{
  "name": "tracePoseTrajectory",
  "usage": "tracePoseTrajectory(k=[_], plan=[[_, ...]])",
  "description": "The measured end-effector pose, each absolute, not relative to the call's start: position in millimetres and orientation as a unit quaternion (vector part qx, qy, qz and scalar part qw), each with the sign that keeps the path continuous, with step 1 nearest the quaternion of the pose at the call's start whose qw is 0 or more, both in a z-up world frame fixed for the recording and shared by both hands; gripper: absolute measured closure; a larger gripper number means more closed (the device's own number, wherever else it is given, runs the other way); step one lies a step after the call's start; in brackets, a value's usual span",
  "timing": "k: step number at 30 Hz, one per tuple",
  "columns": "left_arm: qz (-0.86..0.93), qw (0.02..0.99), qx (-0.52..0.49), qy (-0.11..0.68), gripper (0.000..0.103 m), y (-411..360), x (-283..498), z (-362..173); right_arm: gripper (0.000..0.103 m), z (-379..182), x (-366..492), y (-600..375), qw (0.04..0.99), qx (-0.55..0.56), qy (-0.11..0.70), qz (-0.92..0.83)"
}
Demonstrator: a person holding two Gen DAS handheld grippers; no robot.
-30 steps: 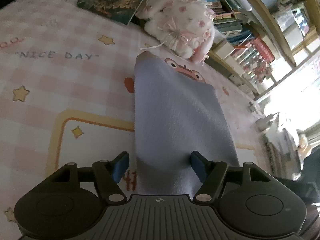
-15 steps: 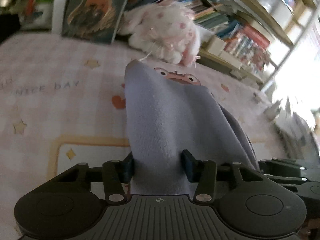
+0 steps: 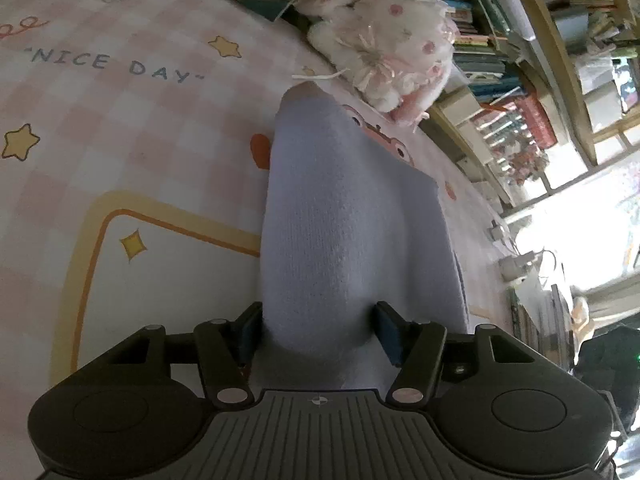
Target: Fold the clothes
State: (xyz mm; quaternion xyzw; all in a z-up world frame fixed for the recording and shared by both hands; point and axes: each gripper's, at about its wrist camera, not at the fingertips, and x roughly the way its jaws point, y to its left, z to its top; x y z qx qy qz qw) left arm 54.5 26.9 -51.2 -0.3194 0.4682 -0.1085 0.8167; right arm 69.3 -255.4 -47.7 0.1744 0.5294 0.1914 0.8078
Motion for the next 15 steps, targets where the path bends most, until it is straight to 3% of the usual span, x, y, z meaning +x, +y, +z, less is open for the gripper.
tracePoseTrajectory(k=[3, 6, 9, 12, 15], plan=[[-0.095, 0.845, -0.258, 0.458, 0.054, 11.4, 49.8, -35.8, 0.067, -39.8, 65.5, -246.9, 0.821, 0.153, 0.511, 0.203], [-0.095, 0.866, -0.201, 0.449, 0.053, -1.8, 46.1, -24.4, 0.070, -24.4, 49.4, -228.3, 0.855, 0.064, 0.465, 0.223], [-0.096, 0.847, -0.236, 0.466, 0.048, 10.6, 50.3, -34.3, 0.068, -30.0, 47.4, -226.8, 0.852, 0.059, 0.474, 0.215], [-0.104, 0.828, -0.282, 0.473, 0.046, 24.0, 52.4, -44.2, 0.055, -39.5, 58.2, -241.7, 0.833, 0.122, 0.500, 0.204], [-0.109, 0.821, -0.309, 0.468, 0.045, 29.8, 51.7, -50.4, 0.049, -47.9, 65.9, -249.4, 0.819, 0.153, 0.515, 0.202]])
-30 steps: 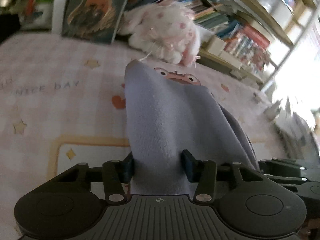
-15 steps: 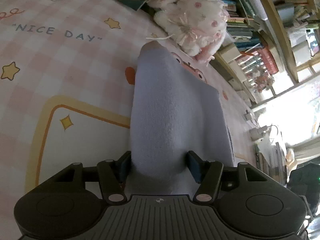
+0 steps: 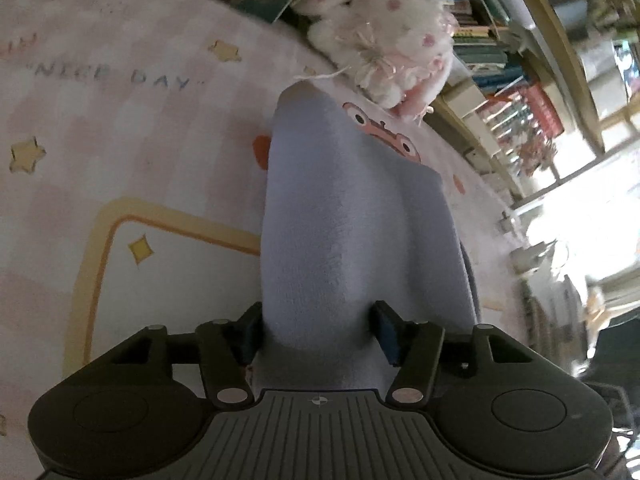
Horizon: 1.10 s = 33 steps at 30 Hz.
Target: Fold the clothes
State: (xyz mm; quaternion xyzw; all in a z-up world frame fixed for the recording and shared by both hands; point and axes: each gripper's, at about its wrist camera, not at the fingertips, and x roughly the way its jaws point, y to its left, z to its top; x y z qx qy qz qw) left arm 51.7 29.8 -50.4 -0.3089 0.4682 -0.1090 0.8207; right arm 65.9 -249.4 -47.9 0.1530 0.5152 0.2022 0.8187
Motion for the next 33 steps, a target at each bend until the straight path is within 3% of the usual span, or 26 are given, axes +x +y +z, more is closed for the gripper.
tracePoseTrajectory(k=[2, 6, 9, 20, 33], plan=[[-0.107, 0.824, -0.305, 0.464, 0.048, 26.8, 50.7, -50.3, 0.047, -50.3, 67.1, -250.3, 0.814, 0.169, 0.518, 0.202], [-0.102, 0.841, -0.282, 0.451, 0.058, 18.7, 45.7, -40.9, 0.067, -45.0, 64.6, -247.5, 0.819, 0.172, 0.505, 0.211], [-0.108, 0.857, -0.260, 0.431, 0.059, 13.7, 37.4, -25.2, 0.072, -27.0, 53.2, -239.1, 0.844, 0.125, 0.471, 0.226], [-0.123, 0.877, -0.257, 0.387, 0.059, 2.2, 9.7, 11.7, 0.072, 15.0, 20.0, -255.8, 0.873, 0.116, 0.408, 0.242], [-0.075, 0.888, -0.247, 0.381, 0.058, -53.7, -29.9, 25.8, 0.072, 24.6, -2.6, -300.2, 0.864, 0.111, 0.404, 0.278]])
